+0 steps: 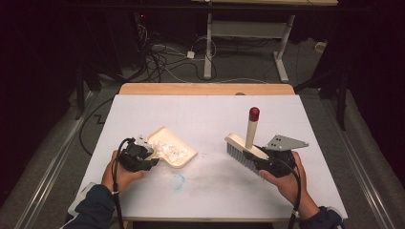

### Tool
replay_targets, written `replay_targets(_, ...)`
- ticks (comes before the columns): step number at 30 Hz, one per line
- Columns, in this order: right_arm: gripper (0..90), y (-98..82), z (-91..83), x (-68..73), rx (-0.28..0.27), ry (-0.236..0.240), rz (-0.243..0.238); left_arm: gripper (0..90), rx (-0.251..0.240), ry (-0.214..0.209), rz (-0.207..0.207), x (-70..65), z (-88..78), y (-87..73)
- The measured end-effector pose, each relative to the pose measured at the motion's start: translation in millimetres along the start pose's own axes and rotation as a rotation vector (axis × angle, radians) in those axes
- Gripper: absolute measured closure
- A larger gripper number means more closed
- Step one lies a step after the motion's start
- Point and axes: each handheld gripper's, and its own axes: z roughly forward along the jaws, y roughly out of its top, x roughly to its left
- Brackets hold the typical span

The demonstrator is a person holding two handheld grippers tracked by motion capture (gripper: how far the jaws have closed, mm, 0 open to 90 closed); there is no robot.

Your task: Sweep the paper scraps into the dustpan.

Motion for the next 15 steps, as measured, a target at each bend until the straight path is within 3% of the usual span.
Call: replay_targets(15,67.7,-10.2,-11.2,-5.0,0.045,0.019,-0.005,63.6,-0.023,0.044,-0.084,13.5,-6.1,-18.6)
